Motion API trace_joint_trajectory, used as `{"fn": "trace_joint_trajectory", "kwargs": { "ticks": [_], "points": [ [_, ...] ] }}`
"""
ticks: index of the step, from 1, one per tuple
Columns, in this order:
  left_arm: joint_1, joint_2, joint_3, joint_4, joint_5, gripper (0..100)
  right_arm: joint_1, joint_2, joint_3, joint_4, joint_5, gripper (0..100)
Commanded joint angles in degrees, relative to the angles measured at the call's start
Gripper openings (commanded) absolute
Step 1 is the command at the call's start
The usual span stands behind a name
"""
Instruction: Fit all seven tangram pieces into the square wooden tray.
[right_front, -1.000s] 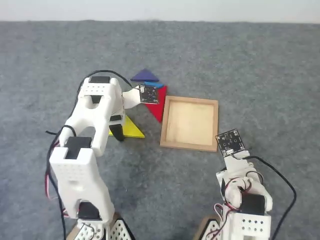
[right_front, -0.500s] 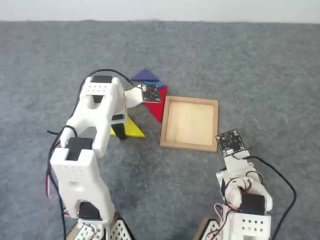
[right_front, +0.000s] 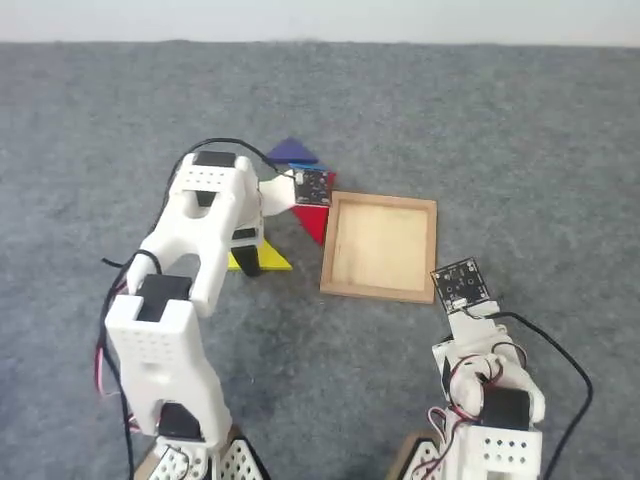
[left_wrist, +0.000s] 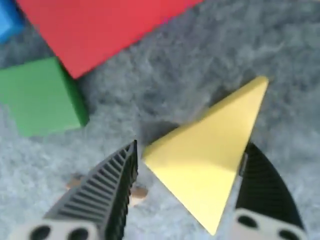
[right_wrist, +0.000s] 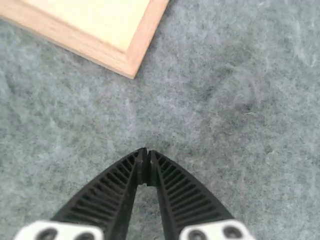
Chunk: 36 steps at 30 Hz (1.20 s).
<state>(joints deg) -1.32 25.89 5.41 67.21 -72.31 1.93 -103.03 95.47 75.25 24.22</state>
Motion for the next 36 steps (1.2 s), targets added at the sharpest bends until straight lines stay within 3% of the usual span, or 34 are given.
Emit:
{"fn": "trace_joint_trajectory", "kwargs": {
  "ticks": [1,14,20,30,36],
  "points": [
    [-1.85,-3.96,-1.8,-0.53,0.26,31,-0.22,-0.84,0.97,0.13,0.44,0.8],
    [-1.67,-3.96,0.04,-0.88,0.26,31,-0.22,-0.84,0.97,0.13,0.44,0.8],
    [-1.67,-3.96,0.22,-0.44,0.53,23,-0.22,-0.84,0.97,0.13,0.44,0.8],
    [-0.97,-4.66,4.79,-0.35,0.62,20,-0.22,-0.84,0.97,0.13,0.44,0.8],
    [0.97,-4.66,3.65,3.96,0.7,19,-0.22,-0.84,0.97,0.13,0.44,0.8]
  ]
}}
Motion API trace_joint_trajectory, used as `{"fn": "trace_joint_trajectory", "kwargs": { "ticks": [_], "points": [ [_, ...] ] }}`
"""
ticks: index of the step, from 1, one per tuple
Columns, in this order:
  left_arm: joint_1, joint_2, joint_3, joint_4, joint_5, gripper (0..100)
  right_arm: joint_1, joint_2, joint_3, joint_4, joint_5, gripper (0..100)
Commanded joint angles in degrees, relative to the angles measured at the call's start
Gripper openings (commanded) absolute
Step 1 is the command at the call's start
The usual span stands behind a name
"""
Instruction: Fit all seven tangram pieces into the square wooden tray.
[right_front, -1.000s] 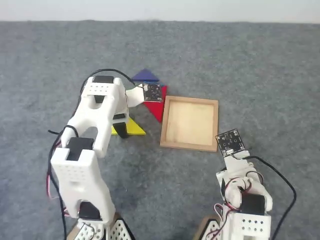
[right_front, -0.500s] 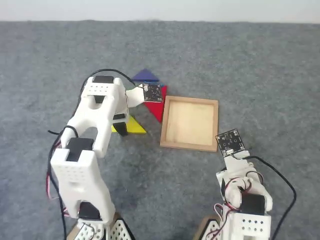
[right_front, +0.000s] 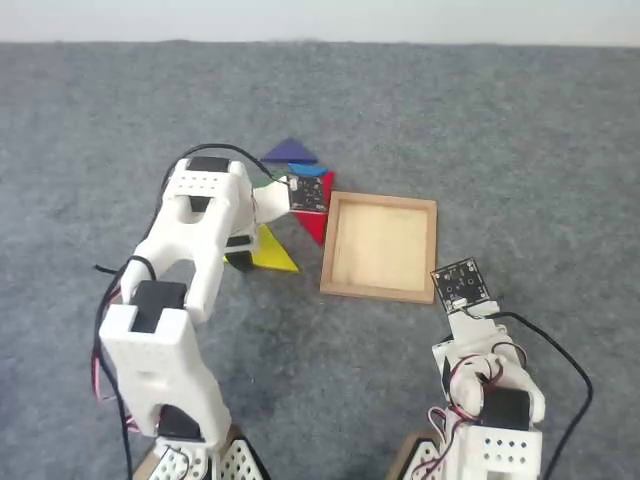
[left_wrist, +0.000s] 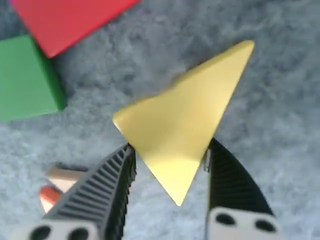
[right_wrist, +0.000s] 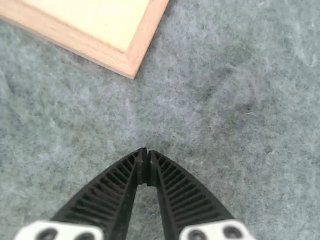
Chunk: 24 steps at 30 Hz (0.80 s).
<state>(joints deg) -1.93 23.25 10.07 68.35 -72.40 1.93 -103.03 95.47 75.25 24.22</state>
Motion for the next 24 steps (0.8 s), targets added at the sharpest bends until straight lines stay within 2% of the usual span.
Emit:
{"fn": "trace_joint_trajectory", "kwargs": {
  "ticks": [1,7,11,24],
  "points": [
    [1.41,-2.02,-1.89,3.6,0.79,19,-0.22,-0.84,0.97,0.13,0.44,0.8],
    [1.67,-2.11,-7.25,8.97,0.7,22,-0.22,-0.84,0.97,0.13,0.44,0.8],
    [1.85,-2.02,-9.8,8.79,0.7,28,-0.22,-0.84,0.97,0.13,0.44,0.8],
    [6.07,0.44,-13.14,5.89,-1.41,31,-0.22,-0.84,0.97,0.13,0.44,0.8]
  ]
}}
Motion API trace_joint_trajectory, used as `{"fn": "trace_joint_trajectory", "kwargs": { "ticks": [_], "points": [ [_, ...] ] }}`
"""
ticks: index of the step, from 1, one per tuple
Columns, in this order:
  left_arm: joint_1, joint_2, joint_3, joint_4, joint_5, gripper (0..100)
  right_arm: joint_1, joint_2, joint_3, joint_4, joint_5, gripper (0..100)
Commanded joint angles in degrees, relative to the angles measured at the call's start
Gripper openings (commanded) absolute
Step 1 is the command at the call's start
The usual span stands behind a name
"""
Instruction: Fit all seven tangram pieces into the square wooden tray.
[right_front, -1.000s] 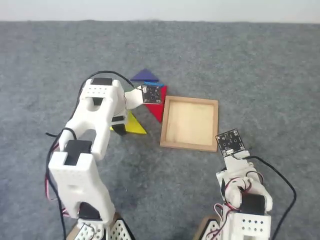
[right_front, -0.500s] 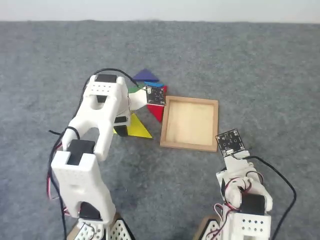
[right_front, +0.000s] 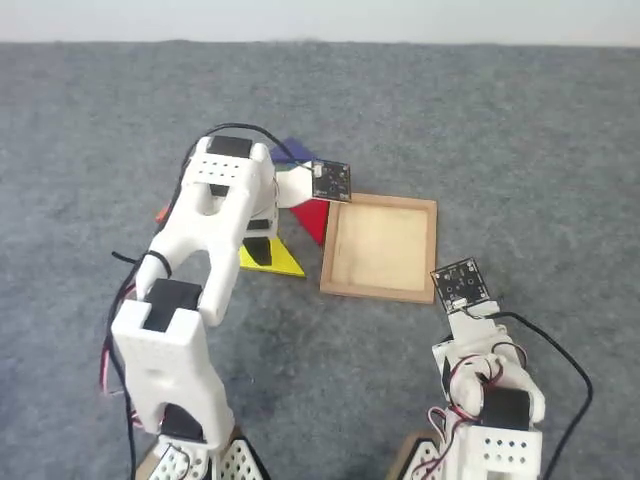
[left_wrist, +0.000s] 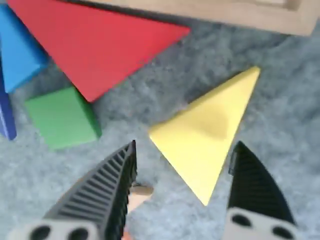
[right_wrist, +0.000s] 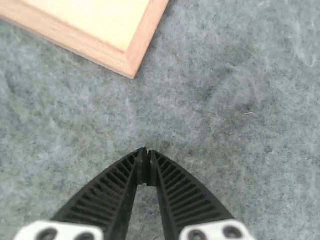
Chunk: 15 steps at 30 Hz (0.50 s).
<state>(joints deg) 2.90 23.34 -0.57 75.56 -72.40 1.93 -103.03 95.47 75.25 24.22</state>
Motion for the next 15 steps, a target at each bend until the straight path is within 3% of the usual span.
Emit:
{"fn": "trace_joint_trajectory", "kwargs": {
  "ticks": [1,15],
  "points": [
    [1.32,1.23,-2.68,-1.41,-1.67,31,-0.22,-0.84,0.97,0.13,0.44,0.8],
    [-1.14,12.66,-8.84,-1.23,-2.64,31,-0.22,-0.84,0.97,0.13,0.44,0.8]
  ]
}}
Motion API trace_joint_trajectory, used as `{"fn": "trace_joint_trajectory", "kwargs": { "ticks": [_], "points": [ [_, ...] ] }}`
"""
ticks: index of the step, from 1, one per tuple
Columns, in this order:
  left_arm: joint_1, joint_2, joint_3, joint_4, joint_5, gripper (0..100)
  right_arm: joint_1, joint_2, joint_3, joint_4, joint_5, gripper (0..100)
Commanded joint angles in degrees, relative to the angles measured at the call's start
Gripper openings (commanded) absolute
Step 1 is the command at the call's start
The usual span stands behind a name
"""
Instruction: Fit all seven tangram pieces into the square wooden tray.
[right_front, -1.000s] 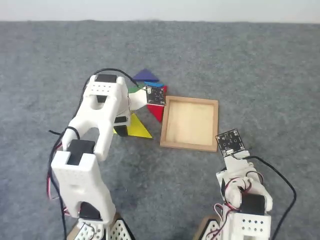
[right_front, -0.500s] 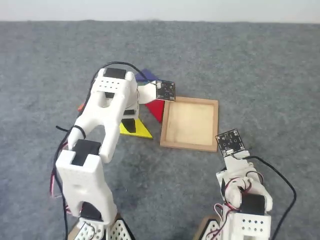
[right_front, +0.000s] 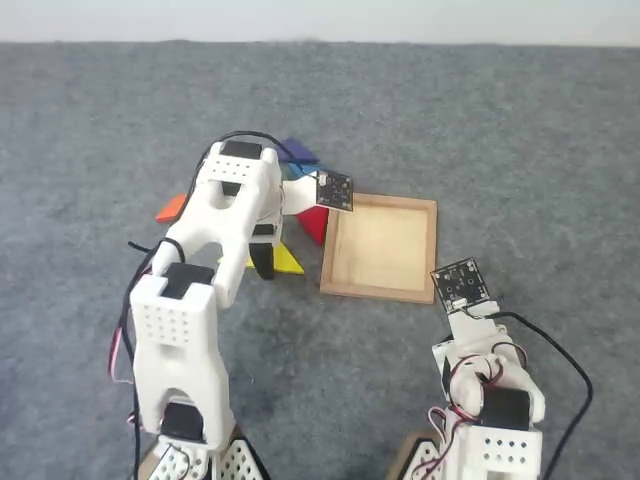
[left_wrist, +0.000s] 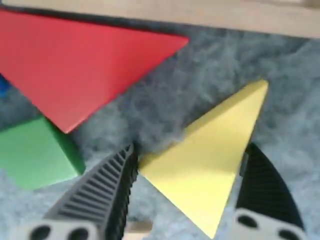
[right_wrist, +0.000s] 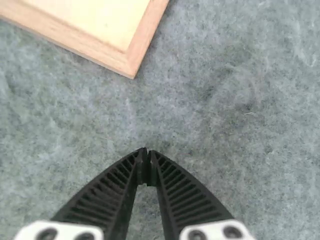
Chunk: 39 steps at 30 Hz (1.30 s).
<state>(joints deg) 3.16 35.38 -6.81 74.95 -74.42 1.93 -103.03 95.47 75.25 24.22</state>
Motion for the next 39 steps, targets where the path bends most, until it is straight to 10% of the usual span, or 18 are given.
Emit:
{"fn": "trace_joint_trajectory", "kwargs": {
  "ticks": [1,39],
  "points": [
    [-1.76,0.7,-2.68,-0.62,-0.7,30,-0.22,-0.84,0.97,0.13,0.44,0.8],
    [5.8,-21.71,11.47,18.64,7.91,8,-0.22,-0.84,0.97,0.13,0.44,0.8]
  ]
}}
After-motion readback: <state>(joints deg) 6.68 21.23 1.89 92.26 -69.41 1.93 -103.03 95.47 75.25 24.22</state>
